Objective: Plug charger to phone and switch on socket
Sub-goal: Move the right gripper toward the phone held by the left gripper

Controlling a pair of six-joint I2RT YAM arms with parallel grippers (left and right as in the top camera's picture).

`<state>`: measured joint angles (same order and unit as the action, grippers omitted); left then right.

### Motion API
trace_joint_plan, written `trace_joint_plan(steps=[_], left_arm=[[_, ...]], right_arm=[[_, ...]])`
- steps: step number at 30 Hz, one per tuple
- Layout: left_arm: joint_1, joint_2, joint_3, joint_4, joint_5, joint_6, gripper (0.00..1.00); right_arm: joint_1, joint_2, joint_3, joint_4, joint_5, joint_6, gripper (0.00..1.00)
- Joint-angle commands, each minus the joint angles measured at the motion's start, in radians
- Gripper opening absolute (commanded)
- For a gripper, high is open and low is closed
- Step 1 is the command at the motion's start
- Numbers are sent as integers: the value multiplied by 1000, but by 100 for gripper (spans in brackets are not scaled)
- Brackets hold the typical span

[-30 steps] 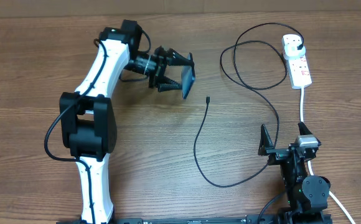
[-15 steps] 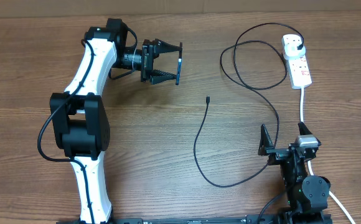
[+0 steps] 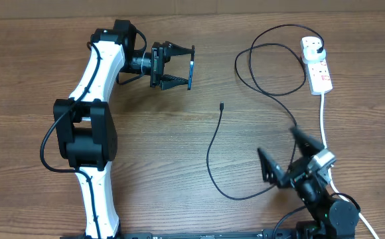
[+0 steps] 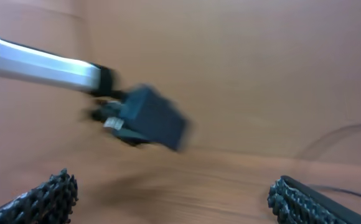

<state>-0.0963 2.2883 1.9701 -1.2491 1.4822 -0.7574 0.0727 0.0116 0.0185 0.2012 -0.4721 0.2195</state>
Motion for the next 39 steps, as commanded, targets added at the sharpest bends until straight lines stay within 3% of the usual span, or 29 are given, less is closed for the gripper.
trace_joint_plan(steps=[1, 3, 5, 8, 11, 15, 17, 20, 22, 24, 27, 32, 39], left_arm=[[3, -1, 31, 0, 63, -6, 61], [3, -1, 31, 1, 63, -6, 62], [3, -1, 31, 1, 60, -6, 62], [3, -1, 31, 1, 59, -6, 62], [3, -1, 31, 1, 55, -6, 62], [2, -1, 31, 0, 40, -5, 62], [2, -1, 31, 0, 32, -5, 62], [-4, -1, 31, 0, 21, -6, 62], [-7, -1, 31, 0, -5, -6, 62], [-11, -1, 31, 0, -27, -6, 62], [-17, -1, 31, 0, -32, -6, 62], [-29, -1, 31, 0, -74, -3, 62], [-54, -1, 31, -8, -80, -6, 61]], right_arm=[[5, -9, -8, 170, -184, 282, 100], [5, -9, 19, 264, -147, 340, 100], [5, -2, 117, 203, -82, 341, 100], [5, 71, 335, -124, -68, 246, 100], [5, 255, 604, -525, -47, 65, 100], [5, 563, 937, -909, -29, 35, 100], [6, 705, 1073, -1015, -123, 34, 100], [6, 890, 1234, -1133, -502, 41, 100], [9, 978, 1270, -1078, -725, 52, 100], [31, 1045, 1273, -975, -770, 154, 91], [114, 1110, 1273, -972, -533, 258, 87], [373, 1165, 1287, -1084, 104, 371, 90], [522, 1362, 1482, -1275, 490, 413, 92]])
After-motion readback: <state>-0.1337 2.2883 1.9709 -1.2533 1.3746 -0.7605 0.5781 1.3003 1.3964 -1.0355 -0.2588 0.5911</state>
